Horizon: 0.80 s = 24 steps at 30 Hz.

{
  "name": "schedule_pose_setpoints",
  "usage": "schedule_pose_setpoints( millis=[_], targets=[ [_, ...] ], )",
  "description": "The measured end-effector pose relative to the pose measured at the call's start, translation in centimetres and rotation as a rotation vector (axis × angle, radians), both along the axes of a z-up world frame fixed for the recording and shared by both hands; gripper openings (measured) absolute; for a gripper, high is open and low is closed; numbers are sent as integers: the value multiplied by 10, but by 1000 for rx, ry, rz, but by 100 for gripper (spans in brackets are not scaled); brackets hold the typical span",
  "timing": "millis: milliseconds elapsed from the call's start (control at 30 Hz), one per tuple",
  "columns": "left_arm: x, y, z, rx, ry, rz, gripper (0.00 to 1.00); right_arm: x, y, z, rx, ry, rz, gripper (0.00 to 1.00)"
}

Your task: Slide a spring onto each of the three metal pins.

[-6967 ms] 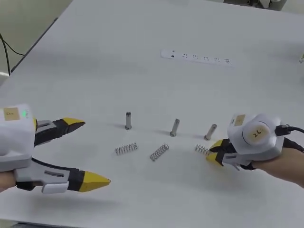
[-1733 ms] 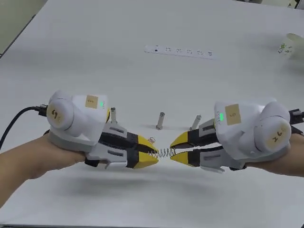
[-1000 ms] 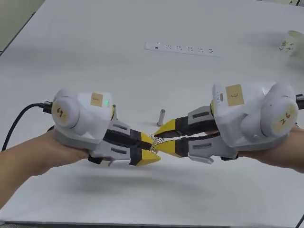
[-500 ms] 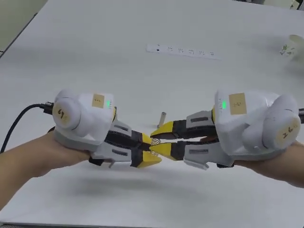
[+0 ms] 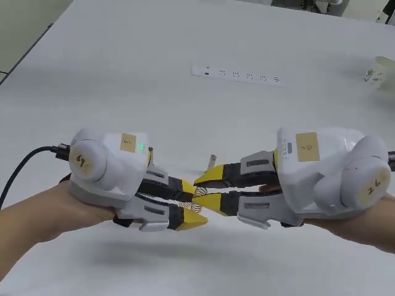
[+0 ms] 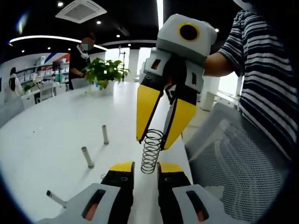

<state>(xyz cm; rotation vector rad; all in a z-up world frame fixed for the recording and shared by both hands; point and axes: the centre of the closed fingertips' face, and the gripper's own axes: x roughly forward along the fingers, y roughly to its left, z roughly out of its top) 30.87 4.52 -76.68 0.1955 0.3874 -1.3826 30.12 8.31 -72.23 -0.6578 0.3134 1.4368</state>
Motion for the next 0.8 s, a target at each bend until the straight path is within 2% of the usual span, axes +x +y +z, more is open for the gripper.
schedule_pose_setpoints(
  millis=[233,467,533,800],
  targets=[
    [10,10,4,-3,-8,46,17,3,-1,-1,-9,-11,-1,7],
    [16,23,5,-1,-5,91,21,7,-3,-1,-10,-18,-15,7],
    [17,25,5,-4,4,101,22,8,-4,-1,-11,-20,-16,7],
    [19,39,5,-5,6,146,35,12,-8,-2,-16,-34,-37,7]
  ],
)
